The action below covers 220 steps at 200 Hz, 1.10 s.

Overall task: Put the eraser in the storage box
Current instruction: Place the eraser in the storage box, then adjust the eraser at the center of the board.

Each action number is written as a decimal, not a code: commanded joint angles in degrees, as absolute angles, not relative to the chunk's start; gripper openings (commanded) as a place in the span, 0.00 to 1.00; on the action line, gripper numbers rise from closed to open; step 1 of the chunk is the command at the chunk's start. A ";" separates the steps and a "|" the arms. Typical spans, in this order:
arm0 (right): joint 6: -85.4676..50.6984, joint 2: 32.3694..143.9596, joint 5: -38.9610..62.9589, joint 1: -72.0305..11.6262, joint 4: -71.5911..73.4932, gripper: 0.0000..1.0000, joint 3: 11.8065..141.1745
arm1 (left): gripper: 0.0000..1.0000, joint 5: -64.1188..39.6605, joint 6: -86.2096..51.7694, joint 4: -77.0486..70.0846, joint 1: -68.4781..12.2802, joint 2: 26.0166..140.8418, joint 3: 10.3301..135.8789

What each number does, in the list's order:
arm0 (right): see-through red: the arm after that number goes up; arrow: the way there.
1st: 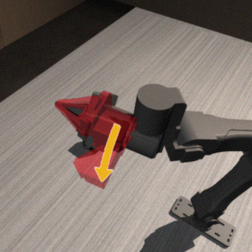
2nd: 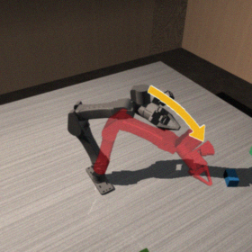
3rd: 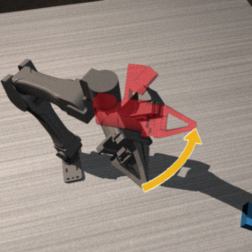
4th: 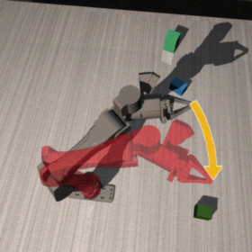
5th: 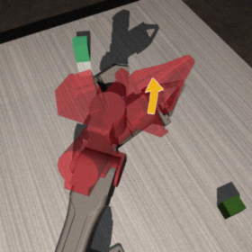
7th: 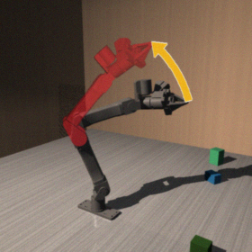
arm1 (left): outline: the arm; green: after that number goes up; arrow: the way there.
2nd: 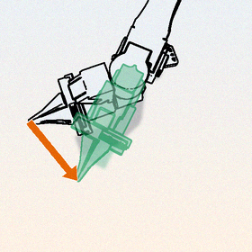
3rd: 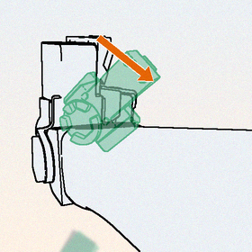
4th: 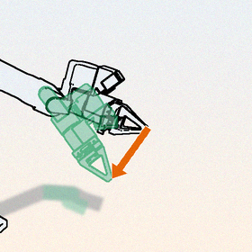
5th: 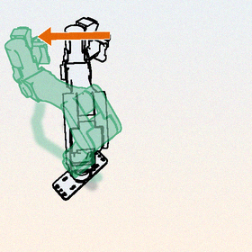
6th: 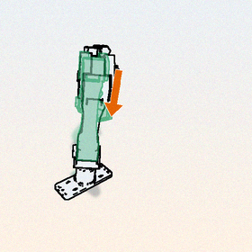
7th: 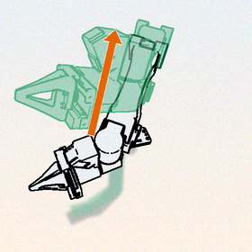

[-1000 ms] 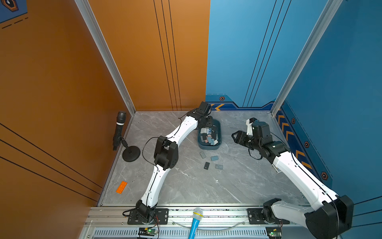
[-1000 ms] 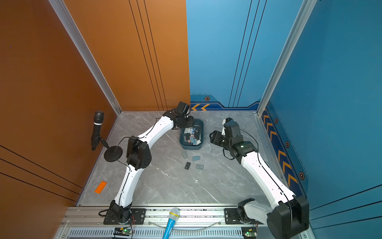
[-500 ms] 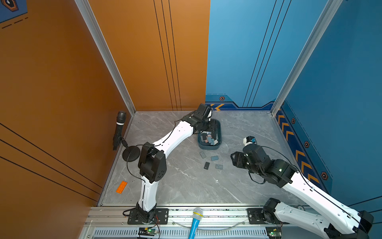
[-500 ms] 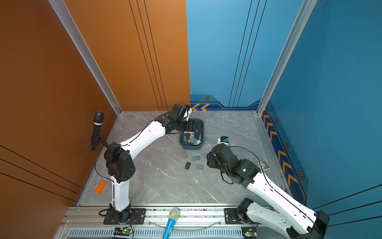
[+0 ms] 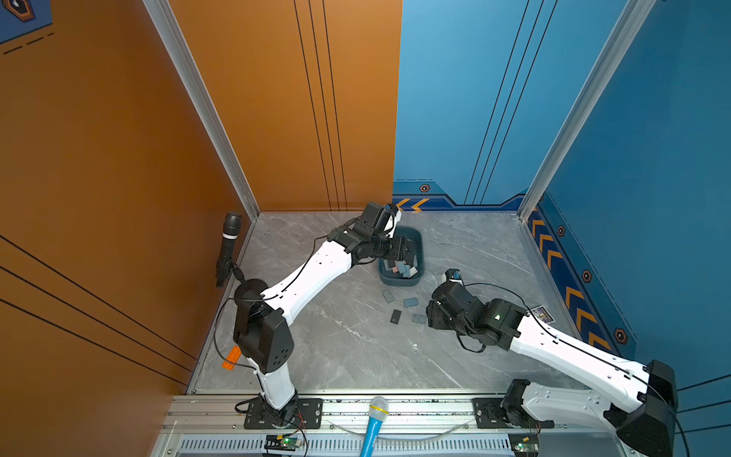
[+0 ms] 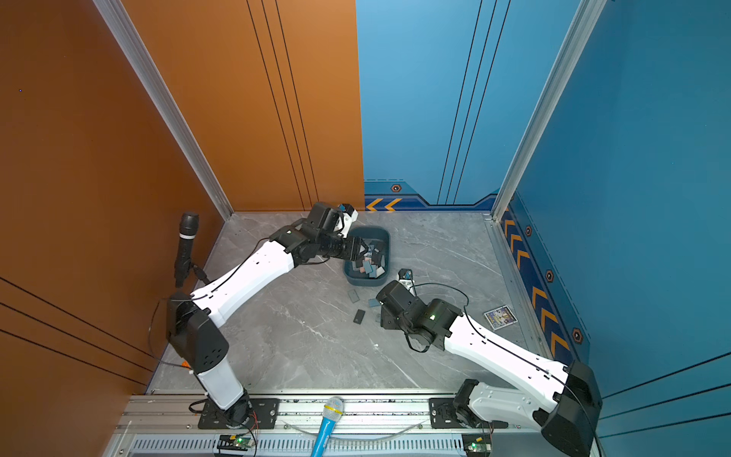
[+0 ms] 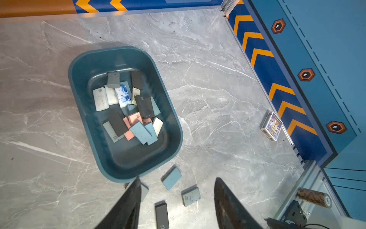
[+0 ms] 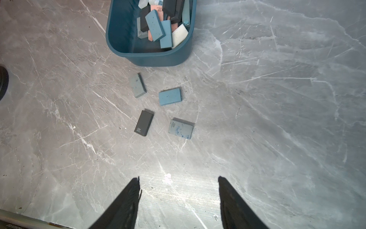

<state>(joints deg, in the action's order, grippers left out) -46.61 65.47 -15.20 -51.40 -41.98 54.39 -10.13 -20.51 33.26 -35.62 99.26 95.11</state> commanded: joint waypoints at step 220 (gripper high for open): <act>-34.13 95.60 -5.41 -45.81 -35.33 0.84 60.83 | 0.62 -12.78 -17.30 42.35 -22.23 78.41 69.36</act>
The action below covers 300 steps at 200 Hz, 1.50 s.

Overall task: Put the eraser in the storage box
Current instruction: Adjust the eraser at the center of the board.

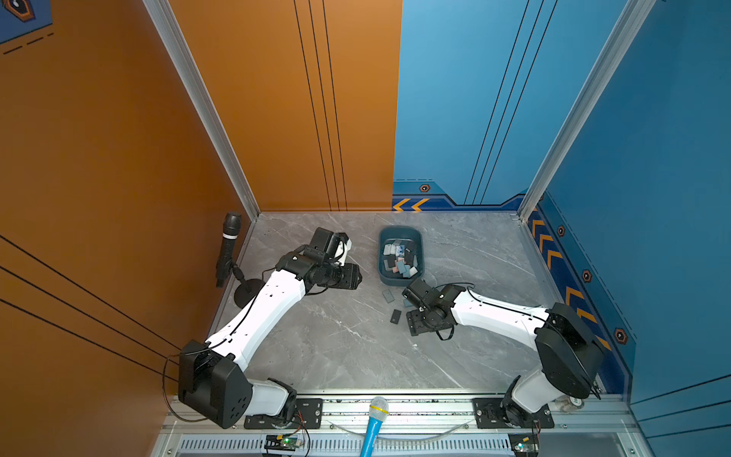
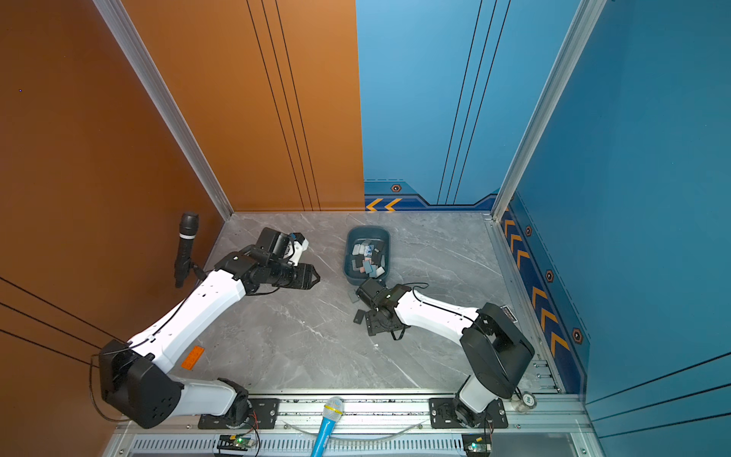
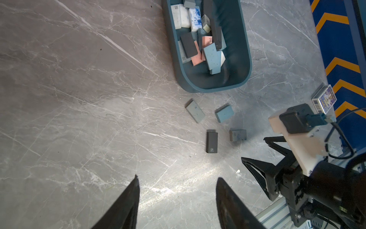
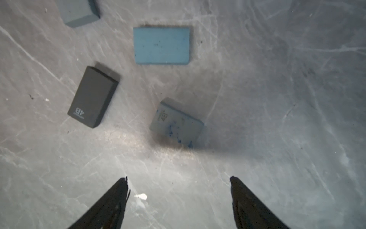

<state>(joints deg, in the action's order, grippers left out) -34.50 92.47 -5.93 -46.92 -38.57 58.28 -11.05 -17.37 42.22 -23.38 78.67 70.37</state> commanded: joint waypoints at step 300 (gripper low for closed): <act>-35.67 96.96 -1.86 -46.52 -33.43 0.64 53.79 | 0.61 -14.12 -18.01 40.78 -18.96 76.10 67.66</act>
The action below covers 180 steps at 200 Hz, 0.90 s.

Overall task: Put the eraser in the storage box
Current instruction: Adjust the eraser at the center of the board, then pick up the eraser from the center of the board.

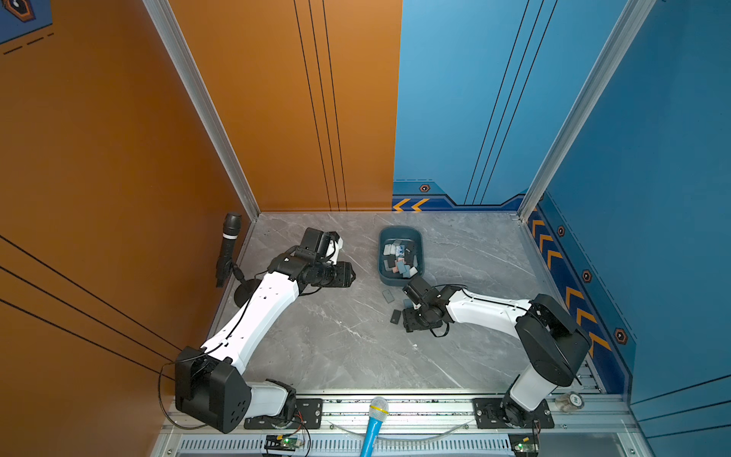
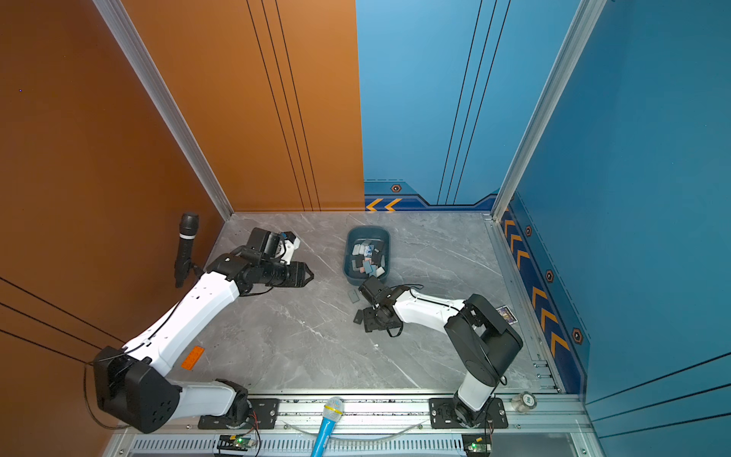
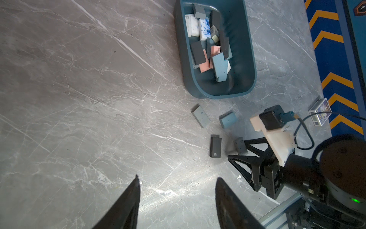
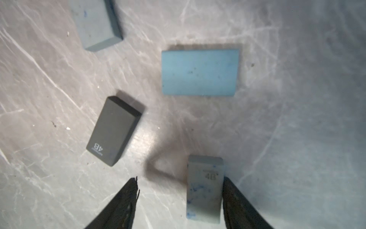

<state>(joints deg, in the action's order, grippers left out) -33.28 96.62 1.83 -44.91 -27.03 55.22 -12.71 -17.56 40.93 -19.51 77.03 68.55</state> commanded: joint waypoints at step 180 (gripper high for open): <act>-36.15 94.90 -6.46 -45.19 -37.59 0.22 58.56 | 0.61 -13.89 -17.93 40.80 -18.28 76.33 67.50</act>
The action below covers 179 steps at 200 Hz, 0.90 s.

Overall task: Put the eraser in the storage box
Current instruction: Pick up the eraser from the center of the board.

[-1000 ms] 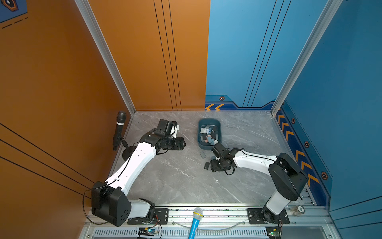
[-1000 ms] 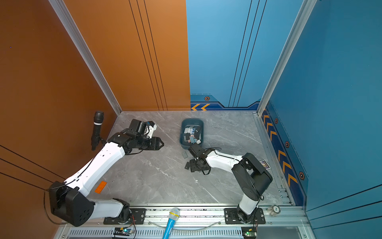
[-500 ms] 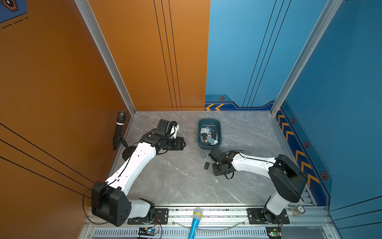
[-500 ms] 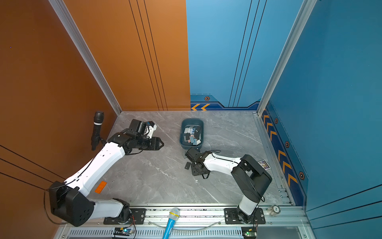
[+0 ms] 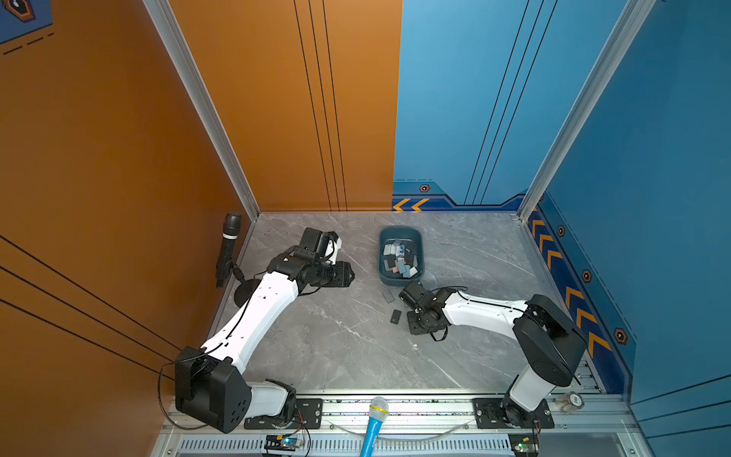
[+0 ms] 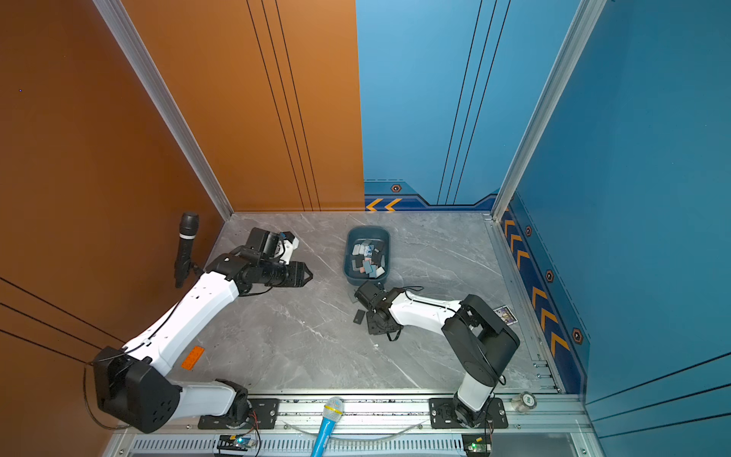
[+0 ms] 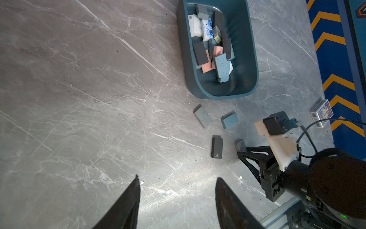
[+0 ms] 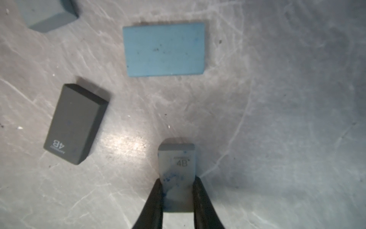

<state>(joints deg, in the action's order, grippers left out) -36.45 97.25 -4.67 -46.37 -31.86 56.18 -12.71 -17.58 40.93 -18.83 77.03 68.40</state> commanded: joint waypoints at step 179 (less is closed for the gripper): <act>-26.96 122.60 0.47 -27.84 -46.70 0.24 109.06 | 0.60 -11.94 -17.39 40.44 -17.03 79.56 66.77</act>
